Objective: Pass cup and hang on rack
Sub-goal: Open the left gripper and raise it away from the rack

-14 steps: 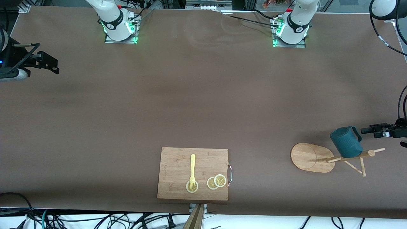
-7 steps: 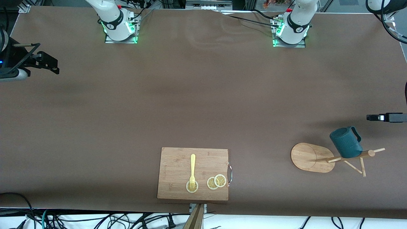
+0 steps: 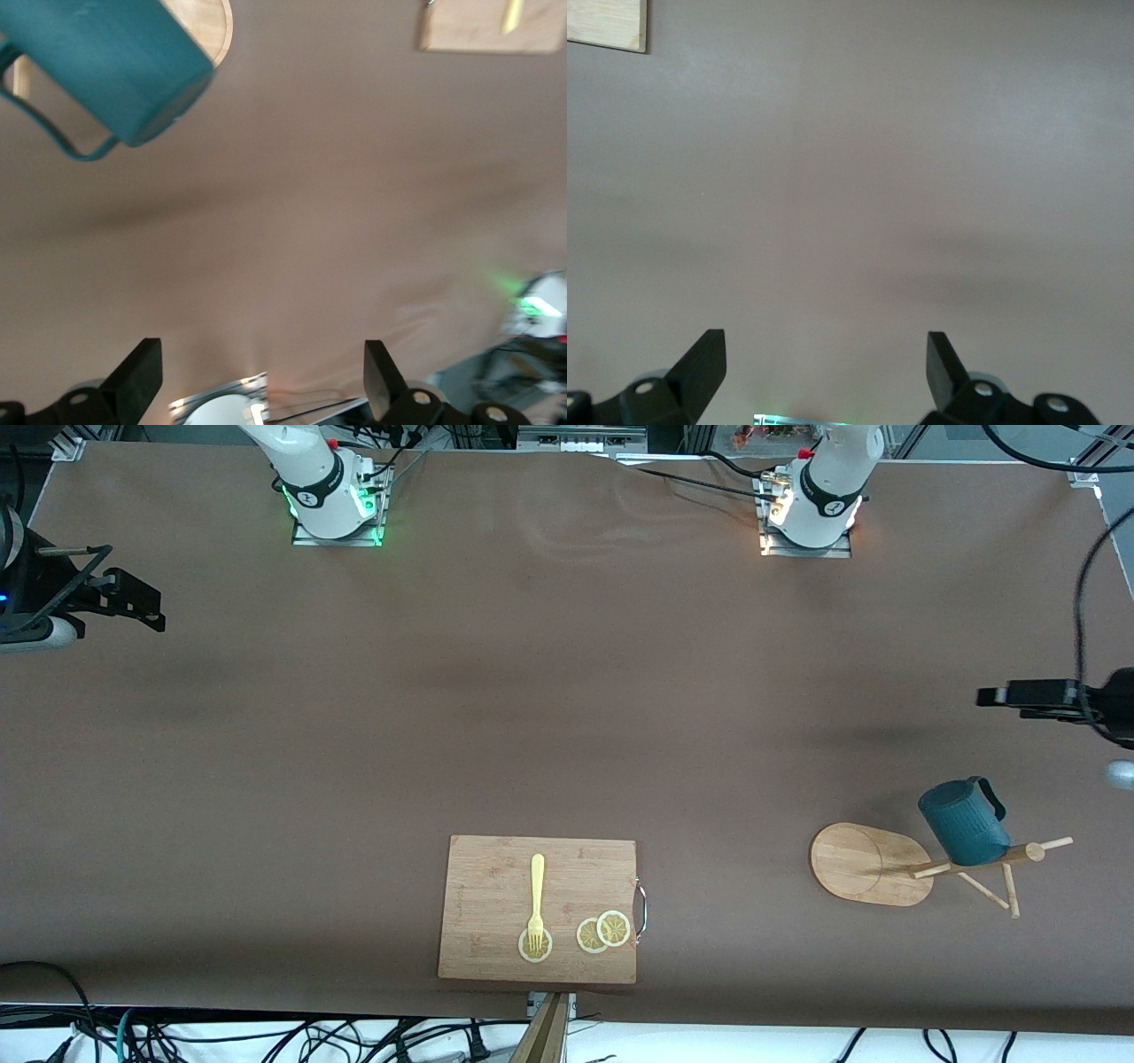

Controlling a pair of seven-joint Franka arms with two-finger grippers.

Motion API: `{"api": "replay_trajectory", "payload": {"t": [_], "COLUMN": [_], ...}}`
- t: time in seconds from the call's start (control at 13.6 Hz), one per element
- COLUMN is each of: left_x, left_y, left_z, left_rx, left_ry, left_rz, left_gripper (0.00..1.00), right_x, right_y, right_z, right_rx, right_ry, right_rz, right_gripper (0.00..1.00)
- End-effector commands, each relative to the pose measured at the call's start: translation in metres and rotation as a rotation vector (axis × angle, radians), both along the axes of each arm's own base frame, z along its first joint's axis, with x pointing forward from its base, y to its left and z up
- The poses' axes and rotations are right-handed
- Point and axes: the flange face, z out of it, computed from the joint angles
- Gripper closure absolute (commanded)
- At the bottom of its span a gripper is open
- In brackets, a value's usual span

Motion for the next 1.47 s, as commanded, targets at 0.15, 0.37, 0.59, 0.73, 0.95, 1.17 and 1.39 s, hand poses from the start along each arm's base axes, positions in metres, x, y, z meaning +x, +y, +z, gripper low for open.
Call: {"api": "replay_trajectory", "payload": {"t": [0.15,0.37,0.59,0.73,0.95,1.17,1.39], "left_x": [-0.003,-0.011,-0.02,-0.018,-0.048,-0.076,-0.1], "left_y": [-0.084,-0.092,-0.094,-0.088,-0.084,-0.074,-0.079], "left_z": [0.015,0.016,0.021,0.022,0.016,0.015,0.028], "left_rx": [0.262,0.271,0.289,0.347,0.337,0.323,0.309], "left_ry": [-0.047,-0.069,-0.078,-0.142,-0.249,-0.353,-0.438], "left_rz": [-0.099,-0.111,-0.111,-0.075,-0.041,-0.016,-0.066], "left_gripper": [0.0,0.0,0.0,0.0,0.0,0.0,0.0], "right_x": [0.003,0.003,0.003,0.003,0.003,0.003,0.003], "right_y": [-0.001,0.0,0.0,0.0,0.0,0.0,-0.001], "right_z": [0.005,0.005,0.005,0.005,0.005,0.005,0.005], "right_rx": [0.005,0.006,0.006,0.006,0.006,0.006,0.006], "right_ry": [-0.005,-0.005,-0.005,-0.005,-0.005,-0.005,-0.005], "right_rz": [0.013,0.013,0.013,0.013,0.013,0.013,0.011], "right_gripper": [0.0,0.0,0.0,0.0,0.0,0.0,0.0]}}
